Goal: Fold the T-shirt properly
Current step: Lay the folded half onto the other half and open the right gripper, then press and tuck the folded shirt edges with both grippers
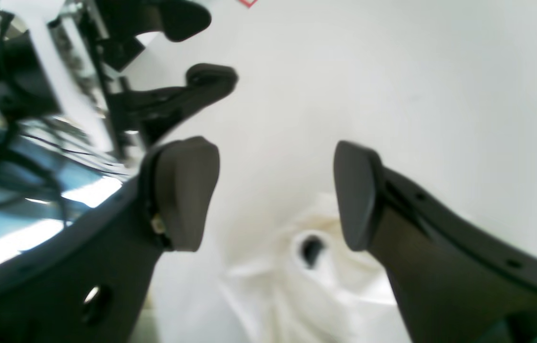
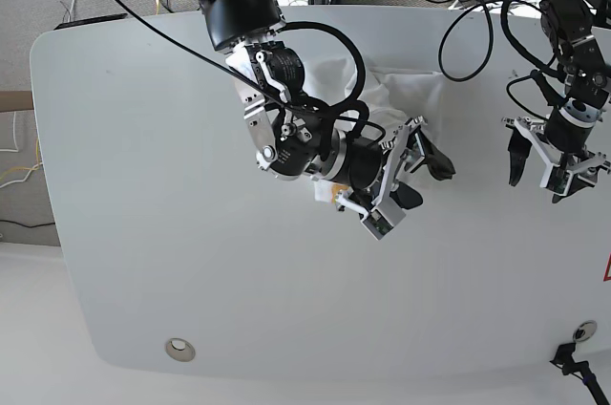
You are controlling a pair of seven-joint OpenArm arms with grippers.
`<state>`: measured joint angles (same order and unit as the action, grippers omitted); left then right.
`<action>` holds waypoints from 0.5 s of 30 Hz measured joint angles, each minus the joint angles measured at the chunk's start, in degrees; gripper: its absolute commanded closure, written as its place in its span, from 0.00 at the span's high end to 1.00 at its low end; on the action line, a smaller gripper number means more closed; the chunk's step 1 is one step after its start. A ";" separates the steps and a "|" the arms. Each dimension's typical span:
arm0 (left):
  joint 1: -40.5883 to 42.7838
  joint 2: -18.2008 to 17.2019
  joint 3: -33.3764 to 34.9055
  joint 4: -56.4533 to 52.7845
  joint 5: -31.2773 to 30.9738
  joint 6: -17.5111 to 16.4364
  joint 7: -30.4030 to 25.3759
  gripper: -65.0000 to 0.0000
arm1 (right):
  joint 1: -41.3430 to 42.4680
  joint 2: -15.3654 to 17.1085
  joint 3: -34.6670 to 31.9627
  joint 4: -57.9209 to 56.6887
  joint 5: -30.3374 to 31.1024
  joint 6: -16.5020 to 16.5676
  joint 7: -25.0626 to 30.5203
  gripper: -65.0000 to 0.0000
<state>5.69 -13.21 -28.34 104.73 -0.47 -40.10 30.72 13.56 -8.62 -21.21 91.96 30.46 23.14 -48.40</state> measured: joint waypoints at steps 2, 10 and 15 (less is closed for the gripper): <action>0.00 -0.02 0.00 0.96 -0.79 -0.17 -0.35 0.66 | 0.35 2.43 1.29 1.97 -6.51 0.24 0.63 0.62; 0.20 0.15 0.00 1.51 -0.59 -0.26 -0.17 0.66 | -6.14 16.31 1.95 6.80 -22.08 0.26 0.35 0.54; 0.31 0.17 1.01 1.51 -0.39 -0.17 -0.17 0.66 | -11.58 15.63 3.17 12.02 -25.90 0.39 0.70 0.07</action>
<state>6.00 -13.04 -27.33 106.24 -0.86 -40.27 30.55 1.98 7.01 -18.04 103.98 4.56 23.53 -47.70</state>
